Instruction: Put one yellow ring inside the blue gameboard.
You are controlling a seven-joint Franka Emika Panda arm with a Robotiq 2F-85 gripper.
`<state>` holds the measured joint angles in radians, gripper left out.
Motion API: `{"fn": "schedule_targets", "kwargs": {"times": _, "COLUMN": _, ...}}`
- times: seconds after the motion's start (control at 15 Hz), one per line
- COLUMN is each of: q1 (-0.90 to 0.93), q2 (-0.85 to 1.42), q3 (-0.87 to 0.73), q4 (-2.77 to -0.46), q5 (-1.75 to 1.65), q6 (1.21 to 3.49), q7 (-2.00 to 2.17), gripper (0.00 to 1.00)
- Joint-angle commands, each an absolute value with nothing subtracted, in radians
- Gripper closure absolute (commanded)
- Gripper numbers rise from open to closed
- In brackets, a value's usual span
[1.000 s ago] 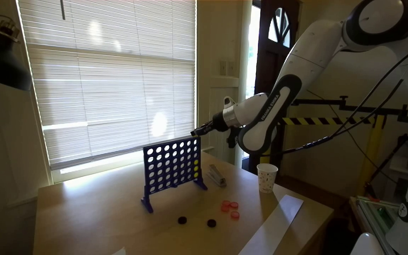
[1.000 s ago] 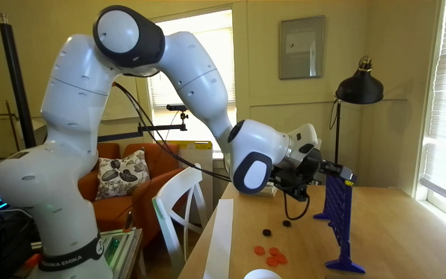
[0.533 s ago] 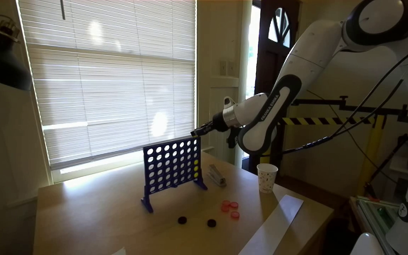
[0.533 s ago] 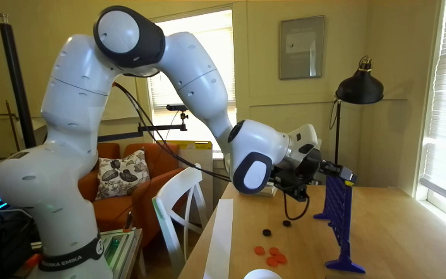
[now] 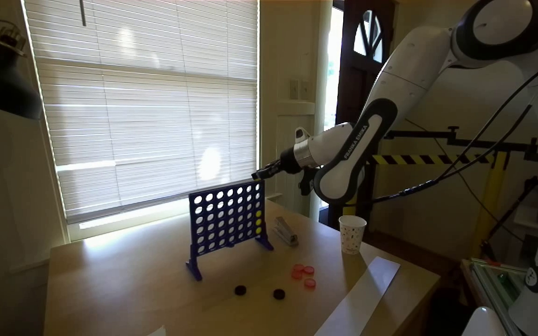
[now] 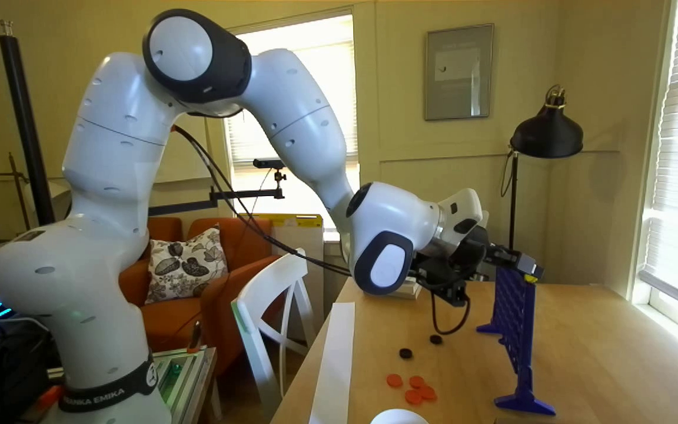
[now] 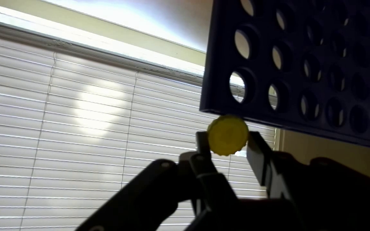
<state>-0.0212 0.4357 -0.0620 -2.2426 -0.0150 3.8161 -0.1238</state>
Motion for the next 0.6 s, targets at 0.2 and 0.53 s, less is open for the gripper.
{"fn": "schedule_targets", "kwargs": {"times": 0.2, "q1": 0.001, "q2": 0.463, "q3": -0.075, "q4": -2.227, "q5": 0.02, "q6": 3.852, "q7": -0.137, "gripper": 0.9}}
{"fn": "schedule_targets", "kwargs": {"times": 0.53, "q1": 0.003, "q2": 0.463, "q3": -0.075, "q4": -2.229, "q5": 0.022, "q6": 3.854, "q7": -0.137, "gripper": 0.9}}
